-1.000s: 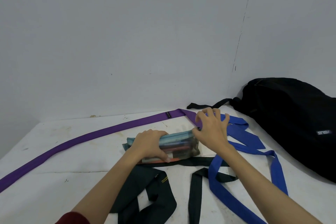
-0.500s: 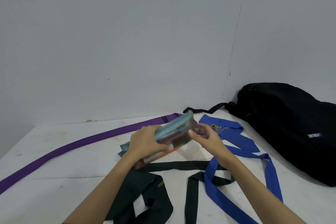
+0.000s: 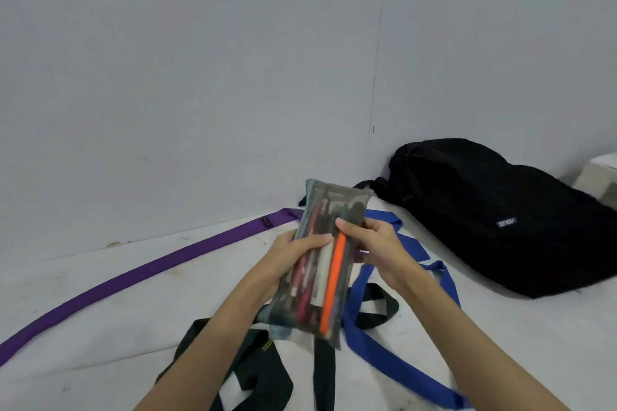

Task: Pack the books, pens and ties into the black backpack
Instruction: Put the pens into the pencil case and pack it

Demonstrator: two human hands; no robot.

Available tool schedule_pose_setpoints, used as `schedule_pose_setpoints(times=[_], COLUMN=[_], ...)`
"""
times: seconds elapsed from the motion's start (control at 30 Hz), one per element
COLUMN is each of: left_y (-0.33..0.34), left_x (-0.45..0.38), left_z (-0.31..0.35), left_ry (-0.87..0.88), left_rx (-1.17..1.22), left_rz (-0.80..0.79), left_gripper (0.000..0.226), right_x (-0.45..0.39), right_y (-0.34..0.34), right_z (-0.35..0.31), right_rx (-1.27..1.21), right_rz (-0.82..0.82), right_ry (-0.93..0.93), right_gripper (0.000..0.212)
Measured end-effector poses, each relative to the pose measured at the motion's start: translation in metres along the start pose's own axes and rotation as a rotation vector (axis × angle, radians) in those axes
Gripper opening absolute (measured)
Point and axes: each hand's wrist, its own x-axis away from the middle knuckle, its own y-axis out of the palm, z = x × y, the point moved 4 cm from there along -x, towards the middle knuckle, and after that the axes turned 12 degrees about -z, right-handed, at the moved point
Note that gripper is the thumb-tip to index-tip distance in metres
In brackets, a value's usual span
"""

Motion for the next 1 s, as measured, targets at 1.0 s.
schedule_pose_setpoints(times=[1.0], left_y=[0.173], left_x=[-0.21], left_z=[0.043], left_ry=[-0.093], left_rx=[0.339], left_rz=[0.127], left_gripper=[0.028], right_x=[-0.051], right_y=[-0.295], right_z=[-0.114], right_rx=[1.187], right_rz=[0.01], right_ry=[-0.076], right_gripper=[0.007])
